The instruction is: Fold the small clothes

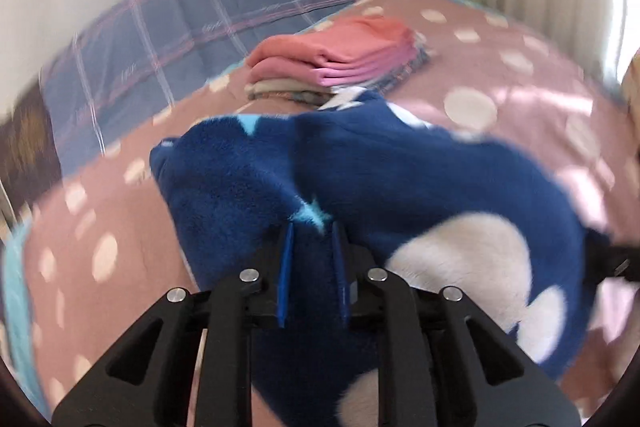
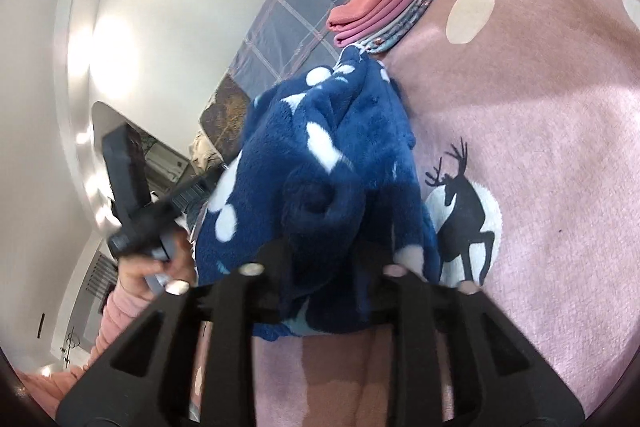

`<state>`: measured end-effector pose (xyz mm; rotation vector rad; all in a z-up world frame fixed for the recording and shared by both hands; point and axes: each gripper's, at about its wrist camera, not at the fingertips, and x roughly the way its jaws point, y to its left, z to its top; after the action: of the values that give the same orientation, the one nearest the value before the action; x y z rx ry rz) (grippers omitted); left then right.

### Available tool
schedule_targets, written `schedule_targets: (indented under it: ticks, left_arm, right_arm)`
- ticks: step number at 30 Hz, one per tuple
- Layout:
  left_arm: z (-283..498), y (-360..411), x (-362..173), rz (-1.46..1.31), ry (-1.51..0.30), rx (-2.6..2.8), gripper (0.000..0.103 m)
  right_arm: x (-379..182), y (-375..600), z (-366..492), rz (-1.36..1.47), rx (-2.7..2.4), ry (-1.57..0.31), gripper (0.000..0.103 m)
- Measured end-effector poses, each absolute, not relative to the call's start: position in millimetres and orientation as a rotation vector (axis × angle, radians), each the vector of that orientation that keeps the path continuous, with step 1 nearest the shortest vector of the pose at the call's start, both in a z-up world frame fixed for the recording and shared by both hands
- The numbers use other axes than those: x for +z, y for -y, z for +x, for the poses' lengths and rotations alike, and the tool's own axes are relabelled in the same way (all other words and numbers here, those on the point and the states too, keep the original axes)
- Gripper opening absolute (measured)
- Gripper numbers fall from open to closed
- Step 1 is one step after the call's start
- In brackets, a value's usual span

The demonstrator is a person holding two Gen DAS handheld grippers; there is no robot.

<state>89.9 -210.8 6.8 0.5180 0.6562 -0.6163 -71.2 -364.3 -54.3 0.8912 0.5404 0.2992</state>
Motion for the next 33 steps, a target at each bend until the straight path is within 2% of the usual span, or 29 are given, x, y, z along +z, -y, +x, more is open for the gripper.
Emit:
schedule_targets:
  ticks: [1,2,3,4,5,6,7,9,11,14,18,25,28,31,33]
  left_arm:
    - [88,216,7,0.524,-0.652,-0.631,0.015]
    - [87,221,9,0.516,-0.659,-0.662,0.006]
    - [85,225,10,0.504,-0.673,-0.696,0.001]
    - [83,231,8,0.507,-0.681,-0.701,0.000]
    - [83,234,7,0.526,-0.677,-0.681,0.000]
    - [82,236,6,0.544,-0.674,-0.664,0.000]
    - [82,238,6,0.552,-0.669,-0.661,0.000]
    - [84,238,7,0.524,-0.680,-0.674,0.000]
    - [86,240,7,0.487,-0.697,-0.688,0.000]
    - [77,255,-3,0.548,-0.667,-0.676,0.000]
    - [61,265,-12,0.667,-0.584,-0.644,0.000]
    - [66,256,-10,0.630,-0.592,-0.661,0.000]
    - [65,252,-10,0.607,-0.590,-0.664,0.000]
    - [70,242,-7,0.558,-0.596,-0.684,0.000]
    - [74,234,-7,0.519,-0.606,-0.711,0.000]
  right_arm:
    - [-52,366,-71,0.886,0.287,-0.541,0.047]
    - [-50,368,-69,0.880,0.276,-0.547,0.058]
    - [-50,371,-65,0.887,0.281,-0.560,0.066]
    - [-53,372,-62,0.906,0.287,-0.576,0.066]
    - [-55,373,-59,0.925,0.290,-0.588,0.058]
    - [-56,374,-59,0.936,0.300,-0.590,0.035]
    - [-53,375,-61,0.935,0.307,-0.576,0.027]
    - [-40,378,-73,0.913,0.267,-0.506,0.020]
    - [-31,381,-82,0.893,0.242,-0.468,0.019]
    - [-37,377,-79,0.796,0.158,-0.551,0.019]
    - [-52,378,-85,0.789,0.151,-0.636,0.026]
    - [18,380,-104,0.644,0.184,-0.446,0.028]
    - [31,360,-90,0.597,0.279,-0.431,0.028]
    - [7,341,-57,0.544,0.194,-0.567,0.028]
    - [-32,343,-39,0.581,0.144,-0.664,0.023]
